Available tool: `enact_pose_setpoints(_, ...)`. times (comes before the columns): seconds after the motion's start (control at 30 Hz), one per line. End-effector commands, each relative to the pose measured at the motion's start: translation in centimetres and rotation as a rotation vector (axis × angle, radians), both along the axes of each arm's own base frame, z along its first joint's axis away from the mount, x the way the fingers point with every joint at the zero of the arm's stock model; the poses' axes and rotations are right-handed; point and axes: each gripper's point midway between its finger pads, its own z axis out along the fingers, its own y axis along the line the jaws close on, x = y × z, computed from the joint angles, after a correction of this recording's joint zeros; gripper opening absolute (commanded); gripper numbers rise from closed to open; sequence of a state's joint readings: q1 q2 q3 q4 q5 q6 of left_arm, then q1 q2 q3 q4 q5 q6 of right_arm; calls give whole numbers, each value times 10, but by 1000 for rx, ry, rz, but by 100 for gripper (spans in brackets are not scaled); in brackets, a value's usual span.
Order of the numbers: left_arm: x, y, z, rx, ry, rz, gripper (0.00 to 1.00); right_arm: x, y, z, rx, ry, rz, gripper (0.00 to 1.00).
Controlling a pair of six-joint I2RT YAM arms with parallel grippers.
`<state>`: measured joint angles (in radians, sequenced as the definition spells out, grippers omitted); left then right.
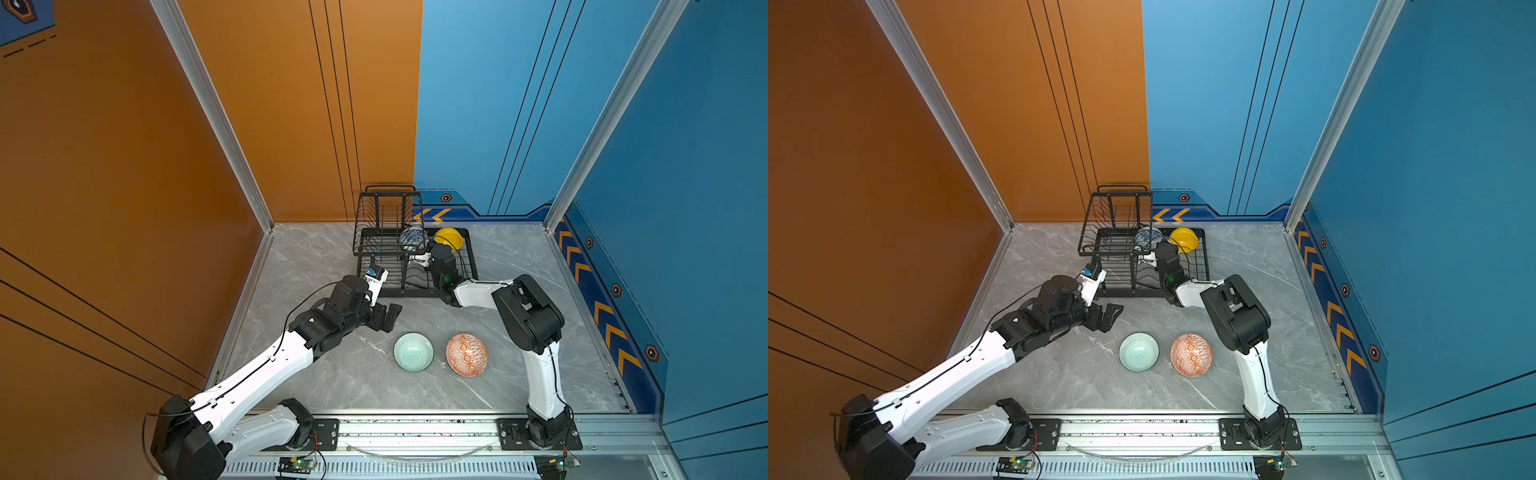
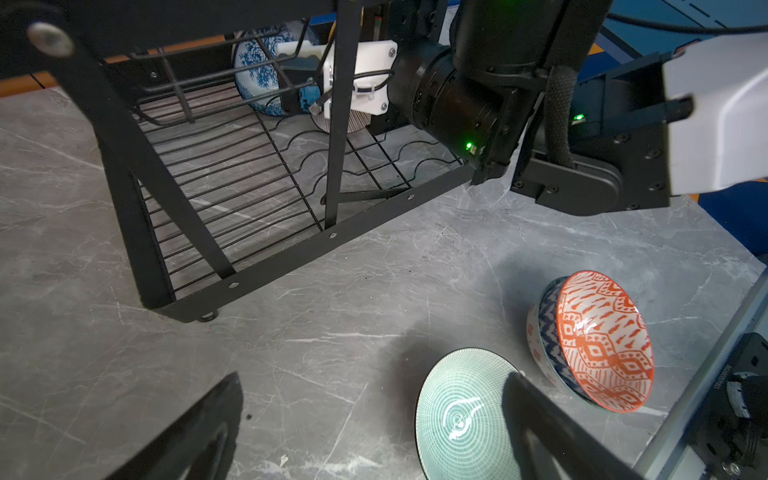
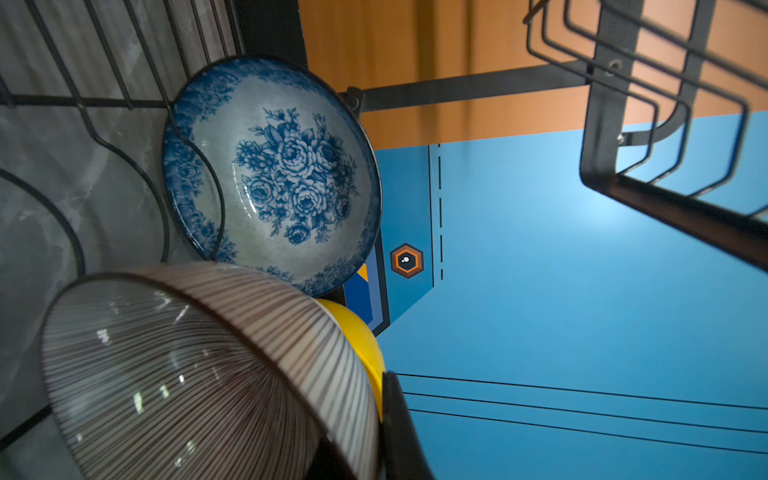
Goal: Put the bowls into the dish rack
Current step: 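Lower the pink striped bowl upright beside the blue floral bowl with right gripper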
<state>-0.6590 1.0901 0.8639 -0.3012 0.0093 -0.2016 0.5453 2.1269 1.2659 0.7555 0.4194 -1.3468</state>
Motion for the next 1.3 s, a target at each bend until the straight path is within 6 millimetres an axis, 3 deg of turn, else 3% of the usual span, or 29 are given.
enact_pose_setpoints(0.0,-4,4,-7,7,20,-6,98,7,13,15,25,-62,17,0)
enact_pose_setpoints(0.63,-5,15,-12,-1,30,14,98,21,41,12,36,-128,35,0)
enact_pose_setpoints(0.97,-5,16,-13,-6,31,15,98,16,51,6,73,-131,53,0)
enact_pose_setpoints(1.27,-7,19,-17,-8,37,22,98,6,48,-7,128,-103,51,0)
